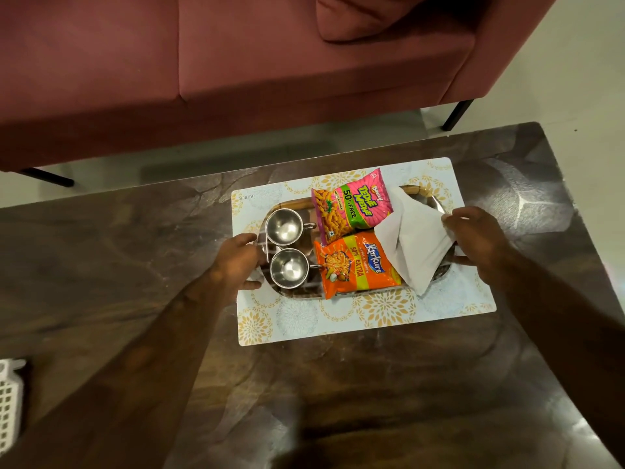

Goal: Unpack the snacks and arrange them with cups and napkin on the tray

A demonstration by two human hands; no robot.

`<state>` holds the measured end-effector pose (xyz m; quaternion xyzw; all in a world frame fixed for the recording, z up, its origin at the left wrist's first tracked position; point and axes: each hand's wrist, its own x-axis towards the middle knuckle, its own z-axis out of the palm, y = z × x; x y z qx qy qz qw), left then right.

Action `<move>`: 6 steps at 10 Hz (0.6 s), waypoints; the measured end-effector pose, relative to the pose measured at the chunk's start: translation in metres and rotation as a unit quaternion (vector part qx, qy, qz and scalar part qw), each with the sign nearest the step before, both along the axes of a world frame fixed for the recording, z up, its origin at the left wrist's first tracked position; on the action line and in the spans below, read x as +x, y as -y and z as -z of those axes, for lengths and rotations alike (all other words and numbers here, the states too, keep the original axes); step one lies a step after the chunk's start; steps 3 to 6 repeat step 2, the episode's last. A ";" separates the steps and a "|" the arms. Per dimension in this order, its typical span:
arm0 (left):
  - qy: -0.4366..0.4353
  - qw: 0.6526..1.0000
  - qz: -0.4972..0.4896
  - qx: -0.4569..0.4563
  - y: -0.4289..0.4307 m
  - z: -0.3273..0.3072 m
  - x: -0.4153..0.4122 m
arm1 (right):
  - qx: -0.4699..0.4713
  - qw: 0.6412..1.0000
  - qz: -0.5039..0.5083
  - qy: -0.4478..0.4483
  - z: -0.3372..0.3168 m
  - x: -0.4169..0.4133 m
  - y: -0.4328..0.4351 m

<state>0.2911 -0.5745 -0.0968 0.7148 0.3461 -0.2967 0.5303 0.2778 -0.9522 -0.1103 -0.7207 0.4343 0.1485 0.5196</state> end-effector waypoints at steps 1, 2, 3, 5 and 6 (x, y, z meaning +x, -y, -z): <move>-0.005 1.000 0.013 -0.009 -0.004 -0.005 -0.004 | -0.064 0.997 -0.028 0.023 0.001 -0.006 -0.002; 0.047 0.992 0.090 0.073 -0.010 -0.019 -0.015 | -0.183 0.977 -0.089 0.056 -0.004 -0.027 -0.011; 0.047 0.992 0.090 0.073 -0.010 -0.019 -0.015 | -0.183 0.977 -0.089 0.056 -0.004 -0.027 -0.011; 0.047 0.992 0.090 0.073 -0.010 -0.019 -0.015 | -0.183 0.977 -0.089 0.056 -0.004 -0.027 -0.011; 0.047 0.992 0.090 0.073 -0.010 -0.019 -0.015 | -0.183 0.977 -0.089 0.056 -0.004 -0.027 -0.011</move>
